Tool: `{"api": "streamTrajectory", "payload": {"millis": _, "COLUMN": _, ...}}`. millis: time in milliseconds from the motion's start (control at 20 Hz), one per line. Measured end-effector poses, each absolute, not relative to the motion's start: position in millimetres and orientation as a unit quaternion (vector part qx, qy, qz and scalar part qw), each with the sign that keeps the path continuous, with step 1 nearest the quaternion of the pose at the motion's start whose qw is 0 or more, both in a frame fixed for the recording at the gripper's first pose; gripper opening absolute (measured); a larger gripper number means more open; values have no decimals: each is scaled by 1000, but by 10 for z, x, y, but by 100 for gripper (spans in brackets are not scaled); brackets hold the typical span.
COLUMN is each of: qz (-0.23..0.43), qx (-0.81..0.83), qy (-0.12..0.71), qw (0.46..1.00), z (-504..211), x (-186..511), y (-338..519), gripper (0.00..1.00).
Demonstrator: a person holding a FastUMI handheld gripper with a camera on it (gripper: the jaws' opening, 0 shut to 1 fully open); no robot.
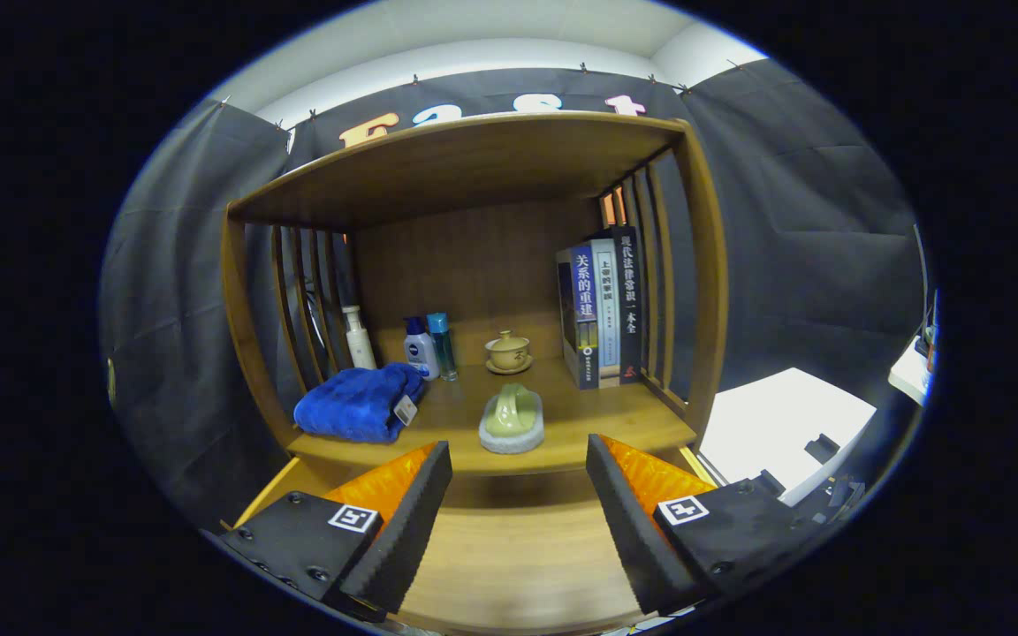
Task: Pull open the drawer, take out the items inside it, and place them on the countertop above the cabinet.
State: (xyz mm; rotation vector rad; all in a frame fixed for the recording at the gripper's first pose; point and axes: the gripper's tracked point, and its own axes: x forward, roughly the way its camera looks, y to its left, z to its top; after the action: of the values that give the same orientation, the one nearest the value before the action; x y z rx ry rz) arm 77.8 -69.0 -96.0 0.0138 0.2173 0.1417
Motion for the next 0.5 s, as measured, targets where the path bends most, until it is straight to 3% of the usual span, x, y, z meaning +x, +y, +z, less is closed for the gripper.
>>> {"api": "streamTrajectory", "payload": {"millis": 500, "qz": 48, "qx": 33, "qy": 77, "qw": 995, "z": -1282, "x": 55, "y": -1090, "gripper": 98}}
